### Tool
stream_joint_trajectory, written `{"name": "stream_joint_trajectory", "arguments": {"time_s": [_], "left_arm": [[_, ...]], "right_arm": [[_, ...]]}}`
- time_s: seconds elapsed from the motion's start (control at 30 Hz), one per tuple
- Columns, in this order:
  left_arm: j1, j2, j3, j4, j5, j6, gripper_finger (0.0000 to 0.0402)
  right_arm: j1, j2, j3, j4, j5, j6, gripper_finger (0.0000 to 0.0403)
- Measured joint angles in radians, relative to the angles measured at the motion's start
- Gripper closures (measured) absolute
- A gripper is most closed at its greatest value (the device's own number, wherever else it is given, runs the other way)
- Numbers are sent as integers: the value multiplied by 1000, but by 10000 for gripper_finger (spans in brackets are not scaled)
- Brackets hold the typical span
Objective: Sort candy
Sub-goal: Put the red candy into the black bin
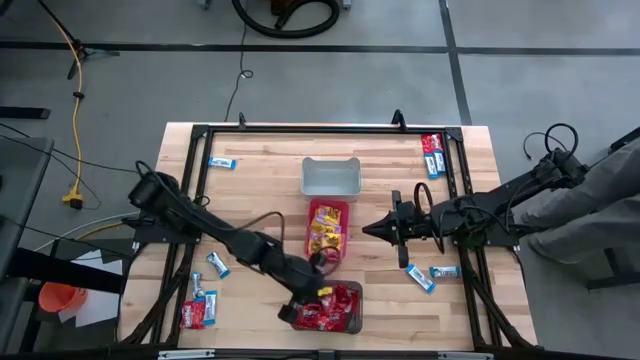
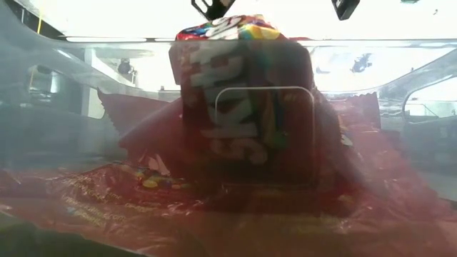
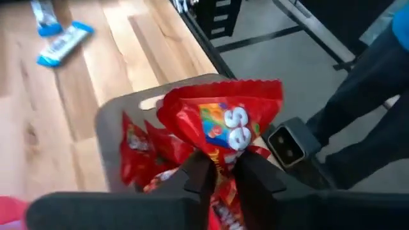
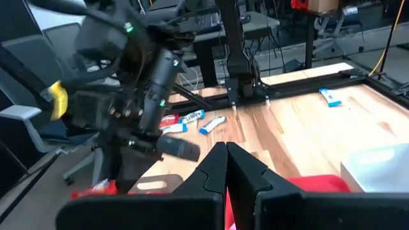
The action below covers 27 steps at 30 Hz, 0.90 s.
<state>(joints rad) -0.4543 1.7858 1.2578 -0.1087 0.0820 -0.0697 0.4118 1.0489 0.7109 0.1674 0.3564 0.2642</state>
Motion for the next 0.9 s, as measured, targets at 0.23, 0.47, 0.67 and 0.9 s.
{"name": "stream_joint_trajectory", "arguments": {"time_s": [0.23,0.47,0.67,0.9], "left_arm": [[11,41,84,-139,2,-93,269],[22,-49,133,-311,-2,-52,214],[57,-268,89,-457,-120,-111,213],[32,-597,-132,-409,-379,-263,214]], "right_arm": [[0,0,0,-6,-36,-1,403],[0,0,0,-7,-36,-2,403],[1,0,0,-14,-36,0,403],[0,0,0,-18,-36,8,403]]}}
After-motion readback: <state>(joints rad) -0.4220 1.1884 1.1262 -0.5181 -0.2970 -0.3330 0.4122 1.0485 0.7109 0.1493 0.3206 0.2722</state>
